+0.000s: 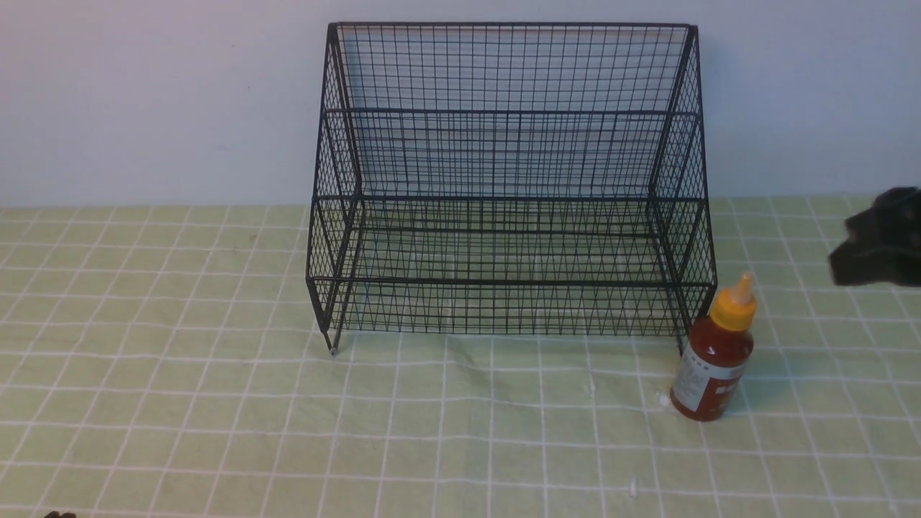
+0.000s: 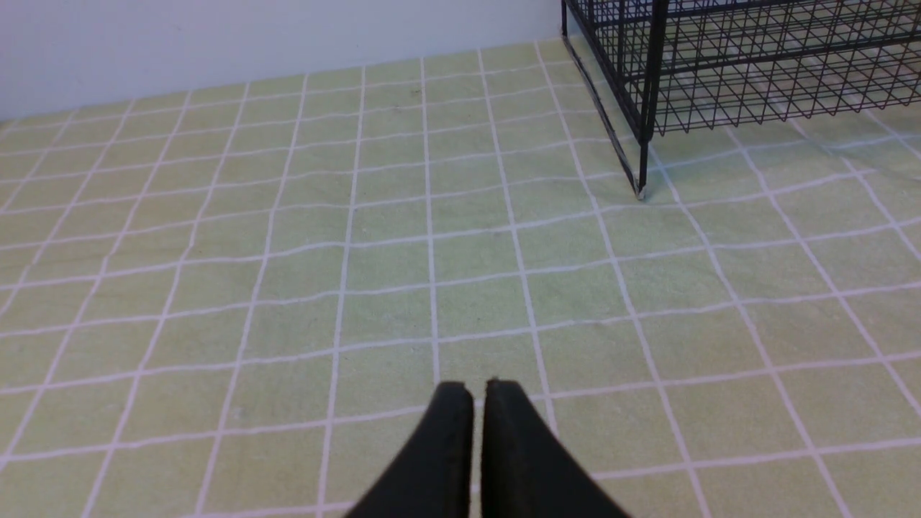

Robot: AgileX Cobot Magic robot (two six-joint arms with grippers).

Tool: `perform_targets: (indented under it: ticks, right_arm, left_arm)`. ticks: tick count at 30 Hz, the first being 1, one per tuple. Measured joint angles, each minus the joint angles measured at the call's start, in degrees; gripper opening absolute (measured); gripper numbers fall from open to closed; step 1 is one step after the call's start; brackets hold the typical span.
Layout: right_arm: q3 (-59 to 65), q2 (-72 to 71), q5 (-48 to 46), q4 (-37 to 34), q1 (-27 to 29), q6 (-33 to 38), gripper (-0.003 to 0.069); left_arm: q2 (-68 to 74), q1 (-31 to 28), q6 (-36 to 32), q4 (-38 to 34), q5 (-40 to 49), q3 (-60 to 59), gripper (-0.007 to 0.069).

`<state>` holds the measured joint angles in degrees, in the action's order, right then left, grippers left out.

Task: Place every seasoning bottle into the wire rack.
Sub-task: Use the right arm to grab the condiment bottle closest to it

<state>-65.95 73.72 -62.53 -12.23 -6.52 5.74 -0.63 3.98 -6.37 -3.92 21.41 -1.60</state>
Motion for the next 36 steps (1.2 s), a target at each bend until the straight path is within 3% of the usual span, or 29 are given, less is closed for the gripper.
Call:
perform_targets:
  ticks: [7,15,19,22,23,24,36]
  right_arm:
    - [0.0,8.5,9.8,6.7,-8.4,-0.9,0.0541]
    - [-0.1,17.2,13.5,10.8,-9.8,-4.8,0.0589]
    - [-0.1,19.2,15.4,10.9,-10.0,-4.9,0.0535]
    - [-0.1,19.7,15.7,10.9,-10.0,-4.9,0.0440]
    - [-0.4,19.8,14.8,10.8,-10.0,-4.9,0.0318]
    - [-0.9,19.8,13.7,10.7,-10.0,-4.9,0.0279]
    - [-13.3,10.6,-2.5,10.0,-10.0,-3.8,0.0294]
  left_arm:
    - [0.0,0.0,0.0,0.0,0.0,0.0,0.0004]
    - [0.0,0.0,0.0,0.0,0.0,0.0,0.0004]
    - [0.0,0.0,0.0,0.0,0.0,0.0,0.0004]
    - [0.0,0.0,0.0,0.0,0.0,0.0,0.0004]
    - [0.0,0.0,0.0,0.0,0.0,0.0,0.0004]
    - [0.0,0.0,0.0,0.0,0.0,0.0,0.0004]
    - [0.0,0.0,0.0,0.0,0.0,0.0,0.0004]
